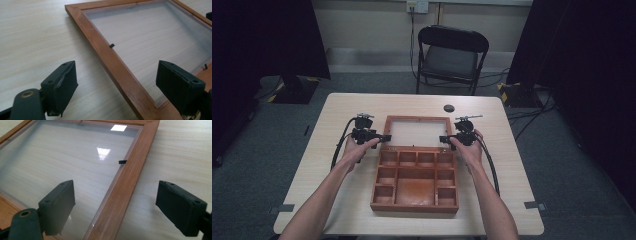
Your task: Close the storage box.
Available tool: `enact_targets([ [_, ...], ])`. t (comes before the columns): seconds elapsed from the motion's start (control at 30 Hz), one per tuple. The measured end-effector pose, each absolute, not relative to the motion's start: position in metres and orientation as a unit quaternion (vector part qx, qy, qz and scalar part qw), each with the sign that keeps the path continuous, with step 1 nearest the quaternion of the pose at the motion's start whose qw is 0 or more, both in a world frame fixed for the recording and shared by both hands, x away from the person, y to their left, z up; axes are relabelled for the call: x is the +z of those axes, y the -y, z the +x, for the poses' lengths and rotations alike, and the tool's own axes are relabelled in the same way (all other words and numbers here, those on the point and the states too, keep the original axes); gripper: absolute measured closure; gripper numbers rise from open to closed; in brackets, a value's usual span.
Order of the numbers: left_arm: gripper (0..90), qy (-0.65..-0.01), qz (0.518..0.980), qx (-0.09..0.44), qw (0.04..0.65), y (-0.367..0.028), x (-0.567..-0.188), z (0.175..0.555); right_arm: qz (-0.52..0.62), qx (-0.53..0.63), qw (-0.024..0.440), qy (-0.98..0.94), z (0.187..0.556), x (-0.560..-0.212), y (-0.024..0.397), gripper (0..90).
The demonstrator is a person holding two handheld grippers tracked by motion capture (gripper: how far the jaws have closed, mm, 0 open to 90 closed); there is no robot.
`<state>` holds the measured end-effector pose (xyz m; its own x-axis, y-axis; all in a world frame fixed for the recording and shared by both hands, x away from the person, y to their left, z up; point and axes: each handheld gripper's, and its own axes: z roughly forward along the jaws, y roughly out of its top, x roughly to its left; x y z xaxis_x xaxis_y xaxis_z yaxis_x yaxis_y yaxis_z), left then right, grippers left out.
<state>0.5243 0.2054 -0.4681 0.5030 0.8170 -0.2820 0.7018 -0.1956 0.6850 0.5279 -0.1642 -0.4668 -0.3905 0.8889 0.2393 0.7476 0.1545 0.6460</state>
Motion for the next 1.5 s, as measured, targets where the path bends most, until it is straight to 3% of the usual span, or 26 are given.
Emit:
enact_targets([
  [0.27,17.4,-0.491,0.774,0.061,0.396,-0.192,-0.473,0.527,0.549,0.369,0.075,-0.746,0.529,-0.471,0.155,13.5],
  [0.43,15.6,-0.490,0.776,0.058,0.392,-0.182,-0.472,0.528,0.550,0.366,0.080,-0.747,0.530,-0.473,0.145,6.4],
  [0.9,5.1,-0.512,0.765,0.031,0.390,-0.185,-0.479,0.533,0.560,0.369,0.053,-0.740,0.533,-0.476,0.148,6.8],
  [1.23,4.0,-0.516,0.756,-0.005,0.404,-0.175,-0.484,0.533,0.564,0.379,-0.010,-0.734,0.535,-0.481,0.152,7.9],
  [1.5,5.0,-0.519,0.754,-0.029,0.402,-0.176,-0.485,0.536,0.551,0.392,0.002,-0.737,0.532,-0.481,0.152,8.8],
])
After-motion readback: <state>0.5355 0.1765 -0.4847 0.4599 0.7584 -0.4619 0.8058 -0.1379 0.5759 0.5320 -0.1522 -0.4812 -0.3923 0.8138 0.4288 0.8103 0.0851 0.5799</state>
